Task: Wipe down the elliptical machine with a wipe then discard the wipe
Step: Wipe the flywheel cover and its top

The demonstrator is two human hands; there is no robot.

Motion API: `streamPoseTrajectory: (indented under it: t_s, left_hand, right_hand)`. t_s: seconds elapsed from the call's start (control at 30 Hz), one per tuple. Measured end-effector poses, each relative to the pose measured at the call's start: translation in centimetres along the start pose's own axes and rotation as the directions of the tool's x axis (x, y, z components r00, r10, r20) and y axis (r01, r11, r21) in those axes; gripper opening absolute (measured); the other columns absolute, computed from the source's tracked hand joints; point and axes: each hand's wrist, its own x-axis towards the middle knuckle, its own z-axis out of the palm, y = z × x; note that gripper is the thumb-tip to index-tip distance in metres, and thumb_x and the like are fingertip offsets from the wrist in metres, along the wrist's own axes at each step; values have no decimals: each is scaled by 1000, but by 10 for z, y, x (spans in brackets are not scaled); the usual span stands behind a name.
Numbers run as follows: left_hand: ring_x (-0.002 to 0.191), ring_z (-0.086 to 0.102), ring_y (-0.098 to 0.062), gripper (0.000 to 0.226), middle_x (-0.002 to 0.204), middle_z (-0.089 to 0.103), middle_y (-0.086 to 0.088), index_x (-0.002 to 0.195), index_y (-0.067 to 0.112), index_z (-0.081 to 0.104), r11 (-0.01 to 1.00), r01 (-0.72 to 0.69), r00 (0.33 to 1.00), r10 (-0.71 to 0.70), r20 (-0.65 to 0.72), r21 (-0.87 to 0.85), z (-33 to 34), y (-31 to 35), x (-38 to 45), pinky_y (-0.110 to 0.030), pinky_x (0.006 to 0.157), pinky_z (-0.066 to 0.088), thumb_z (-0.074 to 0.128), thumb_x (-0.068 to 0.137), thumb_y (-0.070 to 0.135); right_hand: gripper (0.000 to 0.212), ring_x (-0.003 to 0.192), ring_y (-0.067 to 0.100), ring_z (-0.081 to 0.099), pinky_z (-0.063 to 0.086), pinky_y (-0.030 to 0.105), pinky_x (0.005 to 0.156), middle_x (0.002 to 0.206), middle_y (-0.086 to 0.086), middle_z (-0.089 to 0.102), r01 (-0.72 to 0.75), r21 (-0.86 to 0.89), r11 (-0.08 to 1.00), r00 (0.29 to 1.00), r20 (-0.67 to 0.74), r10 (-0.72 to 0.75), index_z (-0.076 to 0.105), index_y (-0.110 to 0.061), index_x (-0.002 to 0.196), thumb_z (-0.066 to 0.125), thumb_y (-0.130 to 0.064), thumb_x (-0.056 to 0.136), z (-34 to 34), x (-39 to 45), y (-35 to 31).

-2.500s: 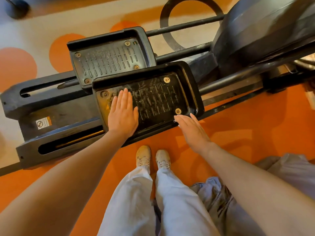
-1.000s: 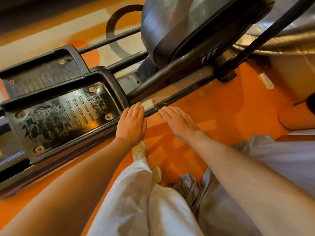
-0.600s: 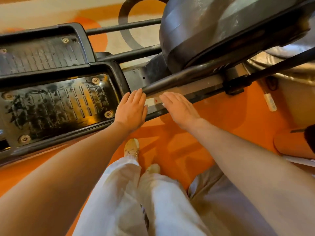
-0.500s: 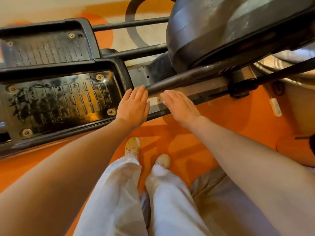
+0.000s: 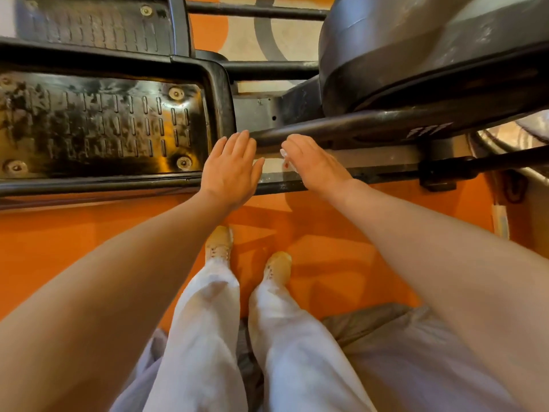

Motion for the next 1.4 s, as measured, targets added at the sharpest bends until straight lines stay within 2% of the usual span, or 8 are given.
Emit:
streamPoseTrajectory:
  t_s: [0.2, 0.4, 0.5, 0.67, 0.9, 1.17, 1.27, 1.4]
  left_hand:
    - [137, 41, -28, 49, 147, 45, -12, 138, 8, 45, 1000, 23, 1000, -23, -2, 3, 14, -4, 15, -42, 117, 30, 29, 105, 41]
    - [143, 33, -29, 53, 153, 38, -15, 143, 6, 40, 999, 6, 1000, -7, 13, 35, 26, -19, 31, -44, 120, 24, 27, 105, 40]
    - [148, 23, -29, 57, 159, 29, -15, 148, 5, 34, 997, 8, 1000, -10, 24, 71, 25, -24, 37, -44, 122, 17, 23, 105, 41]
    - [151, 14, -28, 59, 162, 20, -15, 151, 5, 28, 995, 31, 999, -32, 10, 97, 25, -33, 46, -44, 124, 11, 19, 105, 40]
    - [153, 5, -26, 58, 165, 10, -12, 154, 6, 22, 997, 44, 999, -42, -32, 60, 38, -37, 43, -44, 124, 7, 17, 106, 38]
    - [152, 9, -26, 61, 164, 16, -13, 152, 5, 27, 999, 53, 994, -52, -100, 4, 46, -37, 43, -45, 124, 10, 10, 104, 38]
    - [152, 11, -26, 56, 163, 19, -13, 151, 5, 29, 998, 58, 990, -55, -127, 20, 47, -35, 44, -44, 124, 11, 12, 105, 32]
    - [152, 9, -26, 56, 164, 15, -13, 154, 5, 21, 997, 81, 982, -78, -172, 15, 53, -33, 45, -44, 124, 12, 10, 105, 29]
  right_hand:
    - [35, 128, 29, 42, 41, 35, 102, 138, 18, 46, 28, -13, 1000, 999, 37, -27, 49, 0, 133, 46, 0, 97, 9, 19, 20]
    - [27, 106, 29, 50, 47, 38, 83, 123, 17, 50, 51, -25, 998, 999, -10, -51, 53, -1, 123, 42, -4, 99, 21, 53, 39]
    - [28, 108, 33, 50, 48, 44, 87, 122, 20, 52, 74, -39, 996, 996, -40, -76, 55, 2, 120, 49, 3, 92, 17, 73, 46]
    - [38, 118, 30, 46, 44, 37, 96, 130, 17, 50, 76, -71, 995, 994, -78, -82, 52, -1, 128, 55, 3, 90, 11, 101, 47]
    - [28, 108, 30, 53, 46, 40, 96, 120, 16, 55, 116, -140, 983, 992, -34, -122, 57, -1, 121, 59, -7, 93, 65, 95, 42]
    - [40, 122, 28, 50, 22, 45, 117, 129, 12, 54, 161, -279, 947, 979, -74, -189, 57, -7, 123, 61, -32, 92, 71, 99, 54]
    - [39, 120, 28, 51, 27, 43, 114, 127, 12, 56, 162, -270, 949, 979, -79, -190, 58, -7, 121, 54, -35, 95, 72, 105, 54]
    - [16, 100, 27, 55, 40, 39, 101, 110, 12, 59, 138, -166, 976, 982, -107, -157, 60, -6, 108, 55, -13, 95, 77, 110, 53]
